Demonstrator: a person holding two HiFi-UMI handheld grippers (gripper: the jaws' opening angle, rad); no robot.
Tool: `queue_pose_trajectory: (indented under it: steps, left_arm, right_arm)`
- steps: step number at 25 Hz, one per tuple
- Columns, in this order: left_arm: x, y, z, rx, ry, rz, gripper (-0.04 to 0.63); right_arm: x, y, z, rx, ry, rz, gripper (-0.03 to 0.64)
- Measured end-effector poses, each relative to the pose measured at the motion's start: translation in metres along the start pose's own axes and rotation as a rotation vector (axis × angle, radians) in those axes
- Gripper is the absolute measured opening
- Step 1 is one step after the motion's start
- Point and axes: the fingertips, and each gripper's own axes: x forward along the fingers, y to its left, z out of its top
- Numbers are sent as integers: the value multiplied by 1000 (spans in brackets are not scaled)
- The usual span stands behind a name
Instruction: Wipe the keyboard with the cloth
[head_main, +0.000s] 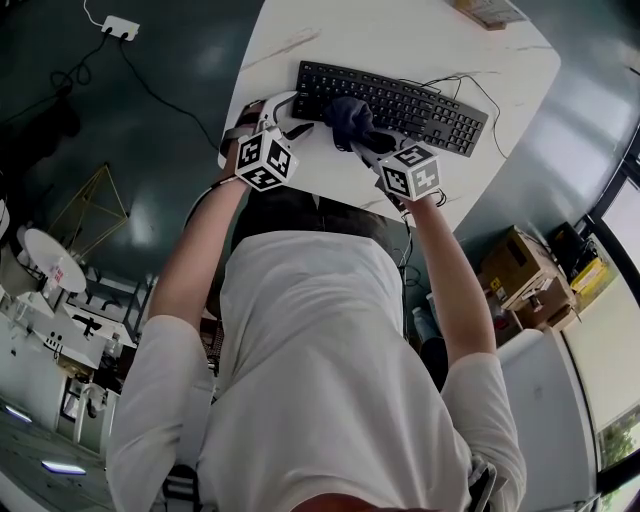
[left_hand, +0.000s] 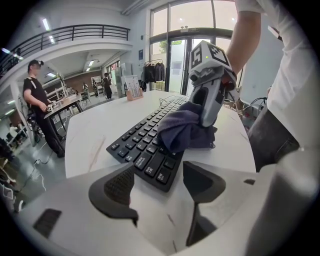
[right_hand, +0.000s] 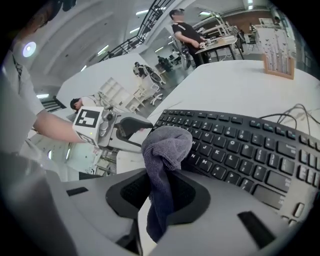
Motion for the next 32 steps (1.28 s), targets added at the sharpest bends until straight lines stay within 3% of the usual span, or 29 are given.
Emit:
queue_pose_trajectory:
  steps: [5,8,12,16,24,32]
  left_arm:
    - [-5,1,-6,23,15,10,307]
    - [-5,3,-11,0,23,2,307]
    - [-2,1,-10,2,19,-22,307]
    - [0,-1,-8,15,10,-40,307]
    - [-2,-2,-8,24,-6,-54,307]
    - [-2,-3,-8,13,-9,-65,307]
  right_arm:
    - [-2,29,6,-173,38,45,98]
    - [5,31,16,-181,49,98,98]
    - [16,2,25,-220,120,63,98]
    - [11,-19,50,-220,123,45,98]
    - [1,-60,99,-122,12,-41,98]
    - [-7,-67,135,-108,-129,-142,97]
